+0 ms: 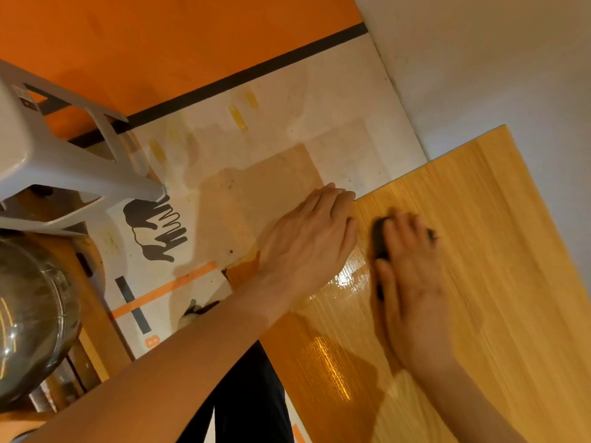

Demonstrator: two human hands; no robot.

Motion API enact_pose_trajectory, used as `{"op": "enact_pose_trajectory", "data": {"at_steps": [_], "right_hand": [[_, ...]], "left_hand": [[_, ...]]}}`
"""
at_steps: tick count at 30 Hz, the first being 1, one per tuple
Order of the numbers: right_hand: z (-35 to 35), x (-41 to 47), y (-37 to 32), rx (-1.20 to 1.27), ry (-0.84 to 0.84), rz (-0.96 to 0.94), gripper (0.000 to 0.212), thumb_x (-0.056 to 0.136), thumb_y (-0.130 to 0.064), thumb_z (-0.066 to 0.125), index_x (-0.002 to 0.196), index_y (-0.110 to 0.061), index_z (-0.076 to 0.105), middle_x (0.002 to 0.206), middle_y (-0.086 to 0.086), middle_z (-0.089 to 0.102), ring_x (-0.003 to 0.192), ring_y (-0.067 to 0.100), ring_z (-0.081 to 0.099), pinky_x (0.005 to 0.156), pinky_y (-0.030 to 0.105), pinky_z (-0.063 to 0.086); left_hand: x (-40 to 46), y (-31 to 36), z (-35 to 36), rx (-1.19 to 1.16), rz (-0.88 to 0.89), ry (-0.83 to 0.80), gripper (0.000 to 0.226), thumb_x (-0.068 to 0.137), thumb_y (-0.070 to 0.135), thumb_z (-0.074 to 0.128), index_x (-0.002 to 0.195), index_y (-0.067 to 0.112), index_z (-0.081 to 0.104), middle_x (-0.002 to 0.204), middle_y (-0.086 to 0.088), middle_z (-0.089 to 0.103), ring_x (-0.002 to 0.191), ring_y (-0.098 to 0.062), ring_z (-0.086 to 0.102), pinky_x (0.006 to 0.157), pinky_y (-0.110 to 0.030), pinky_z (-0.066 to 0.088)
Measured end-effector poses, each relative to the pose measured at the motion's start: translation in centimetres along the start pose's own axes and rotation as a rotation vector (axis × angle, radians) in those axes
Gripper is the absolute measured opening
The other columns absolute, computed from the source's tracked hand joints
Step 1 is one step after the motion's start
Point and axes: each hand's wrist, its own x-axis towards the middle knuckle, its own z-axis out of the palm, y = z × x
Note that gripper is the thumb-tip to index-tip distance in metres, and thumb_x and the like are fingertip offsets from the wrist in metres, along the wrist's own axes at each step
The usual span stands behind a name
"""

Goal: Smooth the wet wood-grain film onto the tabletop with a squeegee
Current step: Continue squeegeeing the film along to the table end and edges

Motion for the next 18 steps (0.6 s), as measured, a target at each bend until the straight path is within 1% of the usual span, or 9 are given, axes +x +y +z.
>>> {"op": "enact_pose_trajectory", "data": {"at_steps": [2,3,5,8,11,13,15,17,18], "right_hand": [[-0.6,0.1,0.8,-0.045,-0.1,-0.185,0.048,0.103,-0.024,0.037,0.148,-0.01,0.032,0.158,0.004,0.027,0.149,0.022,0.016,0.123,0.045,0.012],[-1.5,1.2,2.2,-0.05,-0.112,-0.193,0.048,0.102,-0.024,0.038,0.148,-0.01,0.033,0.157,0.005,0.029,0.149,0.022,0.017,0.123,0.047,0.013],[-3.1,4.2,5.1,-0.057,-0.06,-0.069,0.048,0.103,-0.024,0.037,0.149,-0.01,0.033,0.157,0.003,0.028,0.149,0.022,0.017,0.122,0.048,0.014],[-5.0,8.4,7.9,-0.075,0.13,0.218,0.046,0.105,-0.024,0.033,0.149,-0.01,0.032,0.158,0.008,0.028,0.149,0.024,0.016,0.123,0.044,0.013],[-3.7,9.2,5.7,-0.069,0.236,0.332,0.043,0.104,-0.021,0.033,0.146,-0.01,0.037,0.156,0.009,0.03,0.148,0.026,0.018,0.123,0.041,0.009],[-1.8,7.9,2.7,-0.055,0.191,0.196,0.04,0.104,-0.019,0.037,0.143,-0.012,0.044,0.154,0.009,0.035,0.147,0.026,0.023,0.122,0.043,0.012],[-0.6,6.2,0.6,-0.02,0.049,-0.032,0.038,0.104,-0.02,0.04,0.141,-0.012,0.047,0.153,0.008,0.037,0.147,0.024,0.021,0.122,0.044,0.012],[-1.7,6.4,0.9,-0.027,-0.094,-0.218,0.039,0.104,-0.02,0.041,0.141,-0.011,0.047,0.152,0.007,0.039,0.147,0.02,0.019,0.123,0.044,0.013],[-2.5,7.2,1.8,-0.057,-0.128,-0.247,0.039,0.104,-0.019,0.04,0.141,-0.009,0.046,0.151,0.008,0.04,0.147,0.02,0.021,0.123,0.044,0.014]], "left_hand": [[0.1,0.1,-0.2,-0.014,-0.008,-0.018,0.052,0.104,0.032,0.025,0.138,0.007,0.056,0.136,-0.01,0.063,0.132,-0.023,0.056,0.101,-0.03,0.048],[0.1,0.2,-0.3,-0.026,-0.014,-0.03,0.053,0.104,0.033,0.024,0.139,0.007,0.054,0.138,-0.01,0.061,0.134,-0.023,0.054,0.102,-0.03,0.047],[0.2,0.1,-0.4,-0.054,-0.018,-0.056,0.056,0.105,0.035,0.02,0.145,0.009,0.047,0.145,-0.008,0.054,0.141,-0.022,0.046,0.107,-0.028,0.041],[0.1,-0.2,-0.7,-0.084,-0.023,-0.078,0.053,0.107,0.037,0.025,0.152,0.012,0.038,0.154,-0.004,0.044,0.149,-0.018,0.032,0.113,-0.025,0.029],[-1.2,-1.3,-1.6,-0.101,-0.047,-0.073,0.054,0.107,0.039,0.029,0.152,0.012,0.038,0.157,-0.003,0.041,0.15,-0.019,0.031,0.115,-0.027,0.029],[-2.8,-2.6,-2.2,-0.105,-0.08,-0.042,0.049,0.108,0.035,0.034,0.149,0.01,0.043,0.154,-0.007,0.045,0.147,-0.023,0.036,0.115,-0.031,0.032],[-4.5,-3.7,-2.4,-0.094,-0.107,-0.023,0.045,0.108,0.03,0.04,0.145,0.006,0.047,0.151,-0.011,0.049,0.144,-0.027,0.041,0.114,-0.034,0.036],[-5.4,-4.0,-2.2,-0.084,-0.128,-0.034,0.044,0.108,0.03,0.041,0.144,0.005,0.049,0.148,-0.012,0.052,0.142,-0.029,0.045,0.11,-0.036,0.04],[-5.6,-4.0,-2.0,-0.08,-0.135,-0.033,0.043,0.108,0.031,0.04,0.142,0.006,0.05,0.146,-0.012,0.054,0.139,-0.029,0.048,0.107,-0.037,0.043]]}}
